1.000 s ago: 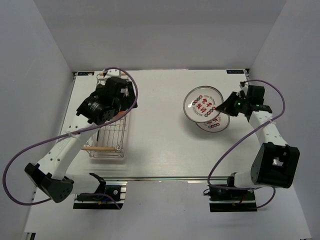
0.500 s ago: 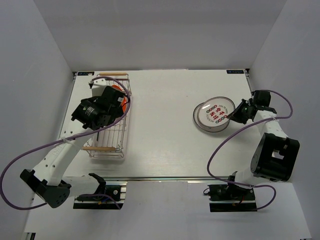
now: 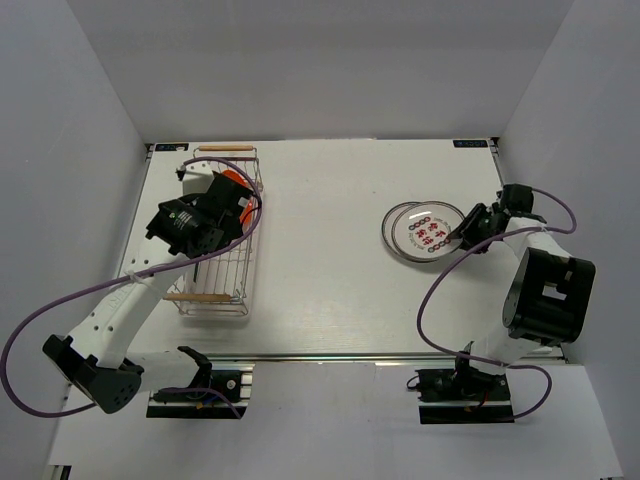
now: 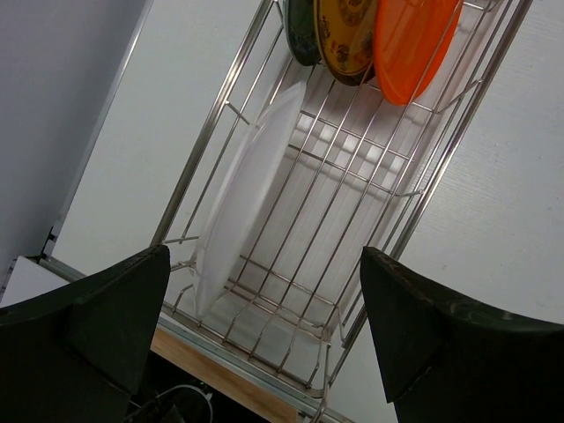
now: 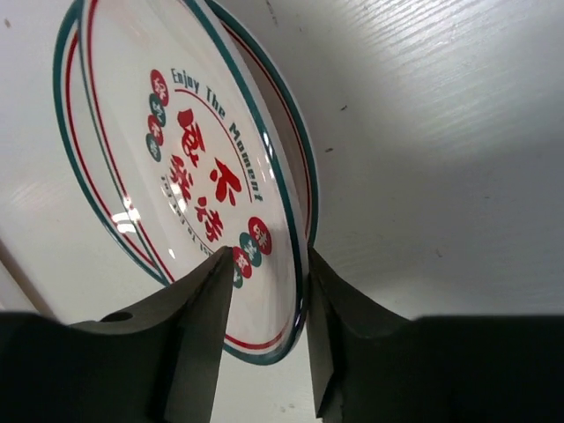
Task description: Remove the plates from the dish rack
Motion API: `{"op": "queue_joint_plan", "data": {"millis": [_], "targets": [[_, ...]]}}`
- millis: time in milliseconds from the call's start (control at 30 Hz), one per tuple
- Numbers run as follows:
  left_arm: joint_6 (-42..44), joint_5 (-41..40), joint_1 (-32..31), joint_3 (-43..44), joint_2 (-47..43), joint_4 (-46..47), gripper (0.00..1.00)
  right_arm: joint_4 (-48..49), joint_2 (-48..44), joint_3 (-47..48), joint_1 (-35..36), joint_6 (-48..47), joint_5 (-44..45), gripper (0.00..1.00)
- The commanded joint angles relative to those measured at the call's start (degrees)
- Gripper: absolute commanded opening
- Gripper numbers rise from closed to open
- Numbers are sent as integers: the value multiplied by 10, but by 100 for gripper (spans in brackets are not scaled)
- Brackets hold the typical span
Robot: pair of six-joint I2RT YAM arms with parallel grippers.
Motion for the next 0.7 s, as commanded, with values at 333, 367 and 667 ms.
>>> {"op": "queue_joint_plan", "data": {"millis": [333, 367, 667], "targets": [[-27, -33, 1, 20, -5, -52, 98, -37, 20, 31, 40, -61, 53, 89], [-27, -33, 1, 20, -7, -51, 98, -39, 22, 33, 43, -61, 55, 89], [-40, -35, 6, -10, -11, -53, 98, -56, -3, 43, 65, -53, 135, 89]]}}
